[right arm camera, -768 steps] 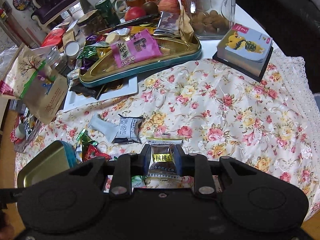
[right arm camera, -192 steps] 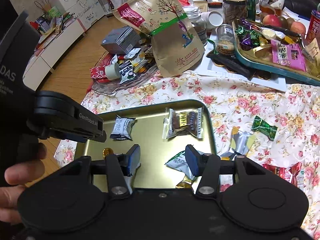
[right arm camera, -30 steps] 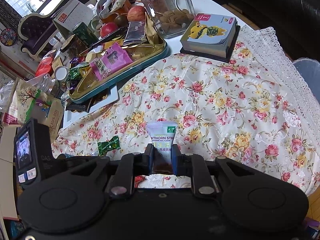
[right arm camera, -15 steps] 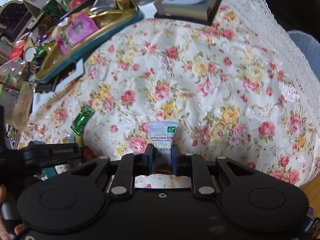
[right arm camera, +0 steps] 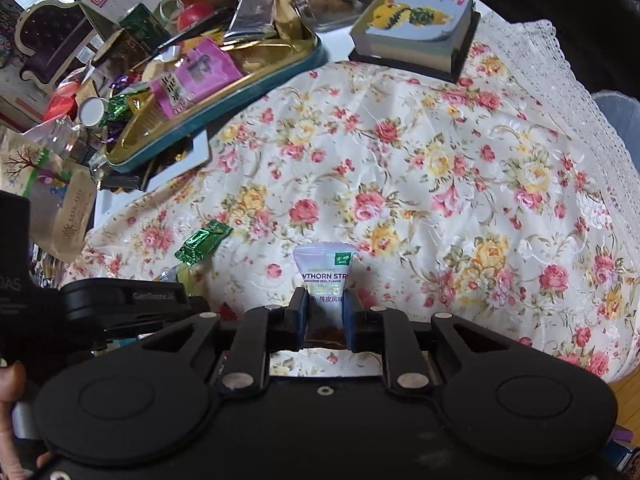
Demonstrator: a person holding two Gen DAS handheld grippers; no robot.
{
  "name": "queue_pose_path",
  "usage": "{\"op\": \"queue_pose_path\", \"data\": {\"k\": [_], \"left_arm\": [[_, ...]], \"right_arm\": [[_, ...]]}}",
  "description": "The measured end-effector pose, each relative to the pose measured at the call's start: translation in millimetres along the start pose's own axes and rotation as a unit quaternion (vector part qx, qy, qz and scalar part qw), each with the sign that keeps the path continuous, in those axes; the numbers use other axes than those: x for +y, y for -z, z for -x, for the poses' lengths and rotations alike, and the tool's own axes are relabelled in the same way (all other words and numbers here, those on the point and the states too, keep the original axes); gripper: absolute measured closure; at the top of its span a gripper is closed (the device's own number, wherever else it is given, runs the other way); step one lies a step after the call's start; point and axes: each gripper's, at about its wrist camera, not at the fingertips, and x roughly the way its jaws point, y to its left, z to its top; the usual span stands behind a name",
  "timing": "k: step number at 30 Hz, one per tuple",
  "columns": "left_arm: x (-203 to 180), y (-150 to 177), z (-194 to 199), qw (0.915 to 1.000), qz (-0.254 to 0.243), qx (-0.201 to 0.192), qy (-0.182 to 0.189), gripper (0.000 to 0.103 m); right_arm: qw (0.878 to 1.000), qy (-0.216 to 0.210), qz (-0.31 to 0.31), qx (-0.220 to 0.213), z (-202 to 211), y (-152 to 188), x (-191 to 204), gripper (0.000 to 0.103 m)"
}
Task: Organize snacks
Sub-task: 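Carry the silver candy into the tray and release it while the right tool carries the hawthorn packet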
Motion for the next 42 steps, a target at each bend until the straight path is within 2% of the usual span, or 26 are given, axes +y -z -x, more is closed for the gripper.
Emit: {"op": "queue_pose_path", "data": {"k": [7, 12, 17, 23, 29, 34, 42], "left_arm": [[30, 4, 58, 0.9980, 0.013, -0.055, -0.027, 0.056], [73, 8, 90, 0.9950, 0.045, -0.079, -0.041, 0.056], [131, 17, 109, 0.9896, 0.086, -0.091, -0.070, 0.056], [206, 30, 111, 0.9831, 0.149, -0.073, -0.077, 0.056], [262, 44, 98, 0.9748, 0.199, -0.048, -0.088, 0.056], [289, 56, 90, 0.9724, 0.219, -0.029, -0.076, 0.056], [304, 71, 77, 0.9749, 0.212, -0.004, -0.067, 0.055]], "right_arm": [[1.000, -0.010, 0.007, -0.022, 14, -4, 16, 0.084], [0.999, -0.010, 0.024, -0.034, 18, -2, 35, 0.084], [0.998, -0.016, 0.048, -0.037, 16, 5, 60, 0.084], [0.995, -0.023, 0.094, -0.032, 9, 19, 101, 0.084], [0.991, -0.041, 0.129, -0.021, 4, 34, 139, 0.084], [0.985, -0.064, 0.159, -0.012, 5, 48, 171, 0.084], [0.971, -0.104, 0.215, 0.005, 7, 76, 214, 0.084]]}}
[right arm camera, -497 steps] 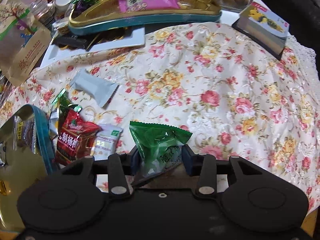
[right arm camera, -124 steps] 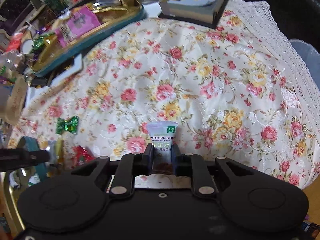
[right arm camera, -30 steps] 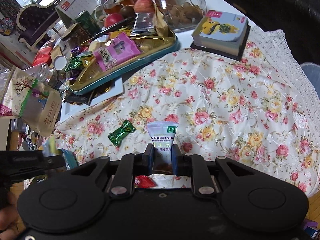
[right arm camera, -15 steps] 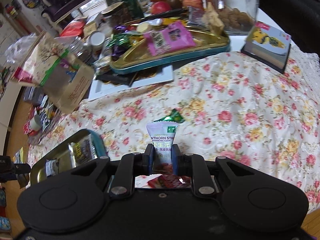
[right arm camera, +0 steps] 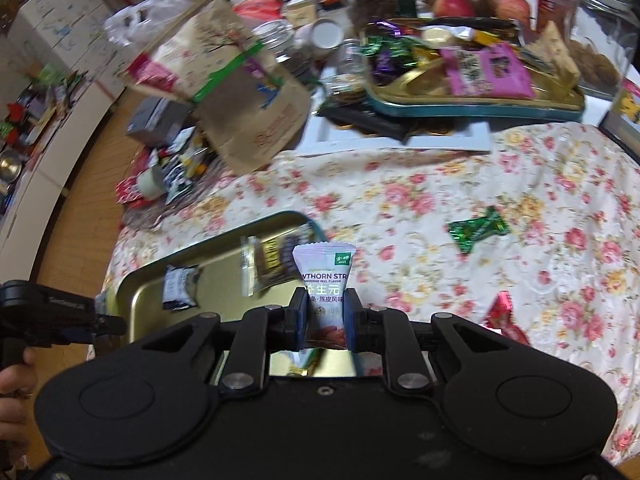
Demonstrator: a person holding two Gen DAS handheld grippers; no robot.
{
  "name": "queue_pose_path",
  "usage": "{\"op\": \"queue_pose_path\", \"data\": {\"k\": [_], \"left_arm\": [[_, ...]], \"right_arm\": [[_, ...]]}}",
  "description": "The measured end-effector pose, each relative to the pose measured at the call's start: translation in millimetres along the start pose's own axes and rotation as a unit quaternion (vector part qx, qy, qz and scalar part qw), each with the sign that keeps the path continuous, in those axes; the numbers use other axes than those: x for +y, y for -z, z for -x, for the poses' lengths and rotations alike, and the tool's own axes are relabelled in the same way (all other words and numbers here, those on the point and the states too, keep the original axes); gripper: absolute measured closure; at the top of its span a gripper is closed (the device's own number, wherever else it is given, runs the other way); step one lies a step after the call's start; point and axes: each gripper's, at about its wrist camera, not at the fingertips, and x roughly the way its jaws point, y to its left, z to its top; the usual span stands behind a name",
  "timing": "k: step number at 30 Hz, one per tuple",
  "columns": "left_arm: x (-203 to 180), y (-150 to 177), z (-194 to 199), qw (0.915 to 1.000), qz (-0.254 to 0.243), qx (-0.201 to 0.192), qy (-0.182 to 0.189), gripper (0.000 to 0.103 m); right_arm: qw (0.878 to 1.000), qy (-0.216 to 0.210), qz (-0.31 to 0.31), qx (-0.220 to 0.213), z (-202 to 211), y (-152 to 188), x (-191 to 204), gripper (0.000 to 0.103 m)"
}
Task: Organize snacks
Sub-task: 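Carry the silver candy into the tray and release it while the right tool carries the hawthorn packet, then open the right tool to drop the hawthorn packet into the tray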
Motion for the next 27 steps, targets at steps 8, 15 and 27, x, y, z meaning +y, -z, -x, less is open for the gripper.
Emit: {"op": "queue_pose_path", "data": {"k": [8, 15, 27], "left_arm": [[7, -1, 2, 0.9998, 0.008, -0.015, -0.003, 0.050], [6, -1, -2, 0.9998, 0.017, -0.002, 0.004, 0.050], [-13, 2, 2, 0.9999, -0.010, -0.001, 0.010, 0.050]], "right_arm": [[0.999, -0.034, 0.034, 0.005, 0, 6, 36, 0.083], [0.997, -0.060, 0.057, 0.013, -3, 11, 52, 0.082], [0.995, -0.073, 0.070, 0.018, -4, 15, 58, 0.075]]}}
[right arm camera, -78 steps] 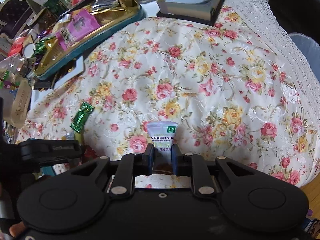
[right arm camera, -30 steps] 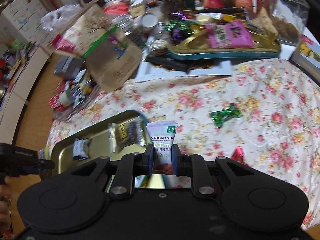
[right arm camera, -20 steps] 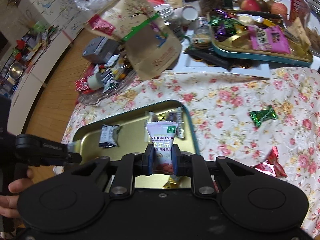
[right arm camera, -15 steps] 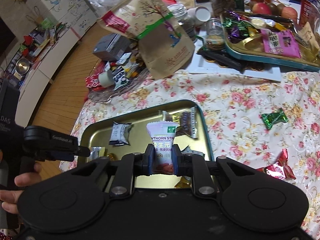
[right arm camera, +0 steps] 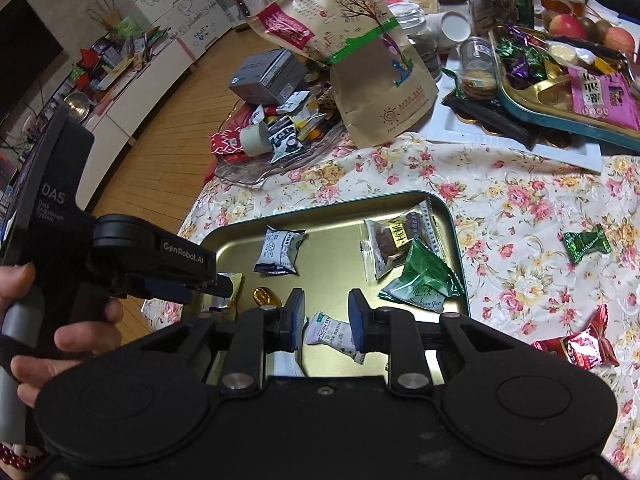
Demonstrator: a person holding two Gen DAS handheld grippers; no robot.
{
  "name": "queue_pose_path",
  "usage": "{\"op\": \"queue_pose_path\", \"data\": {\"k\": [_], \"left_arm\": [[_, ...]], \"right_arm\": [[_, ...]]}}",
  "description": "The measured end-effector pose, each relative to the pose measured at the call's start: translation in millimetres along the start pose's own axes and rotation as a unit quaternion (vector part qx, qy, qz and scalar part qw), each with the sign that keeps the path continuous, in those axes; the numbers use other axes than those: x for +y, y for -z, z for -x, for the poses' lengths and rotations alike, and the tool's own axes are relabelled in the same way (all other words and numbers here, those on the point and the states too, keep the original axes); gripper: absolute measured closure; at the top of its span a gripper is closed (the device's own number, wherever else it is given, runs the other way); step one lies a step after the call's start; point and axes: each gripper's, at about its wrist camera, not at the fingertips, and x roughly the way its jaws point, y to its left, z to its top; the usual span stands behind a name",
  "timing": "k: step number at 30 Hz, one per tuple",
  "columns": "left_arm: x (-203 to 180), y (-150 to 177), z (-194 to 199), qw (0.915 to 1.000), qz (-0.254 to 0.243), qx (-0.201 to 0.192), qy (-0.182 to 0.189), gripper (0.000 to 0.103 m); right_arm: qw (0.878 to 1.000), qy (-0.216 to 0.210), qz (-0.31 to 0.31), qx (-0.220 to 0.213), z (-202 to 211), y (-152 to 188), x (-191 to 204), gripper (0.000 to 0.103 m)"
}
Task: Organize snacks
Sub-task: 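Open the right tool to drop the hawthorn packet into the tray, then reach and grasp the red hawthorn packet with the right tool while the left tool moves toward the green candy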
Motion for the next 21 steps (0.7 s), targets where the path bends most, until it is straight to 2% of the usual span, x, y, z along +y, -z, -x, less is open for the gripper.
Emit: {"op": "queue_pose_path", "data": {"k": [3, 8, 12, 13, 14, 15, 21], "left_arm": [[-5, 1, 1, 1.0000, -0.006, 0.001, 0.001, 0.050], [-15, 3, 2, 0.9998, -0.017, 0.002, 0.004, 0.050], [-25, 4, 7, 0.9996, -0.025, -0.001, 0.013, 0.050], [-29, 5, 8, 0.9995, -0.028, -0.002, 0.015, 0.050], [-33, 5, 10, 0.9993, -0.032, -0.004, 0.017, 0.050], [-37, 6, 13, 0.9992, -0.036, -0.006, 0.020, 0.050], [-76, 10, 27, 0.9968, -0.066, -0.015, 0.042, 0.050]], "right_arm": [[1.000, 0.020, -0.009, 0.002, -3, 0, -7, 0.072], [0.996, 0.086, -0.009, -0.007, -8, 0, -24, 0.063], [0.991, 0.129, -0.006, -0.028, -7, -2, -47, 0.063], [0.990, 0.137, -0.010, -0.032, -5, -3, -54, 0.059], [0.989, 0.143, -0.016, -0.031, -4, -4, -62, 0.052], [0.989, 0.145, -0.025, -0.030, -2, -6, -70, 0.050], [0.980, 0.160, -0.113, -0.037, 20, -11, -128, 0.050]]}}
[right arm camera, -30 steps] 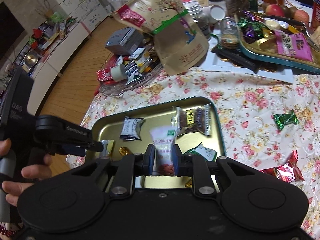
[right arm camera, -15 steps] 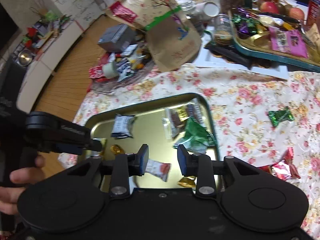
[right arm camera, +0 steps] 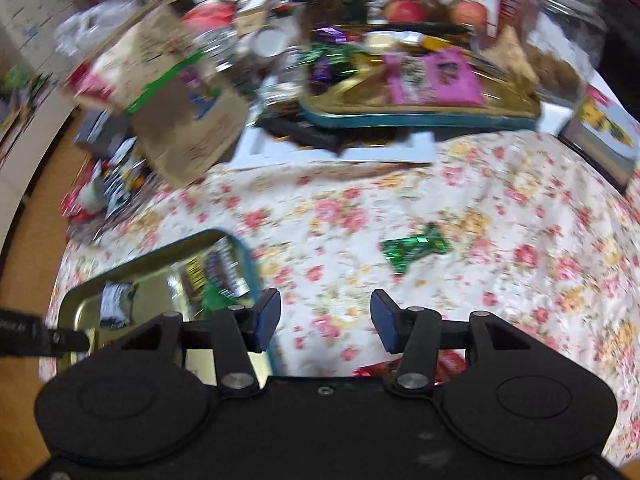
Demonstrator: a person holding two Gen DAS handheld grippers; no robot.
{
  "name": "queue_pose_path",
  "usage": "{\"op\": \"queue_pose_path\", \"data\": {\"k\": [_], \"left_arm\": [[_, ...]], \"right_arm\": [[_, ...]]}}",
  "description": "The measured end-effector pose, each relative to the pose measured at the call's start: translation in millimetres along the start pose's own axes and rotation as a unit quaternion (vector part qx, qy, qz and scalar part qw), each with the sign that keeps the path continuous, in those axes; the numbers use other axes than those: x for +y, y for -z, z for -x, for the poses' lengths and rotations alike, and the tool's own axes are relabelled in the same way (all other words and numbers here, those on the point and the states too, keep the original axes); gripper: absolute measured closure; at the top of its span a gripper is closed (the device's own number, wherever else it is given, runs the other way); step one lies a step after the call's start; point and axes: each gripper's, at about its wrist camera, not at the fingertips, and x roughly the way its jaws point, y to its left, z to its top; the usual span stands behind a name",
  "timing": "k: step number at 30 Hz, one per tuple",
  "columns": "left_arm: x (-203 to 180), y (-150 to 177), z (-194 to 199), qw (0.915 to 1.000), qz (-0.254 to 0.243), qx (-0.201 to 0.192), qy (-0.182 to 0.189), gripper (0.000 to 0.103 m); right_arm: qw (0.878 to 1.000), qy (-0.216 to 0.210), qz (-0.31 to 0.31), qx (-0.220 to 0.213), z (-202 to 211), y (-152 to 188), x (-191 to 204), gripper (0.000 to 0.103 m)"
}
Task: Organize snacks
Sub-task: 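Reach and grasp the red hawthorn packet with the right tool while the left tool moves toward the green candy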
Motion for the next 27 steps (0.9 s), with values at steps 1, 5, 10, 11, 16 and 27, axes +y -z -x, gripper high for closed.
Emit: {"op": "queue_pose_path", "data": {"k": [1, 5, 10, 11, 16, 27], "left_arm": [[-9, 0, 2, 1.0000, -0.007, -0.003, 0.001, 0.051], [-53, 1, 6, 0.9988, -0.046, -0.006, 0.014, 0.051], [-108, 13, 15, 0.9925, -0.115, -0.020, 0.035, 0.050], [-120, 16, 15, 0.9902, -0.133, -0.024, 0.036, 0.050], [-153, 21, 0, 0.9887, -0.147, -0.005, 0.027, 0.050], [-182, 24, -11, 0.9881, -0.152, 0.007, 0.019, 0.050]], "right_arm": [[1.000, 0.007, -0.009, -0.004, 1, -1, -9, 0.050], [0.998, 0.035, -0.042, -0.015, 5, -6, -45, 0.052], [0.995, 0.046, -0.089, -0.005, 9, -3, -88, 0.059], [0.994, 0.055, -0.098, -0.007, 9, -2, -95, 0.059], [0.989, 0.063, -0.133, 0.008, 7, 5, -119, 0.059], [0.994, 0.009, -0.106, 0.038, 11, 25, -110, 0.059]]}}
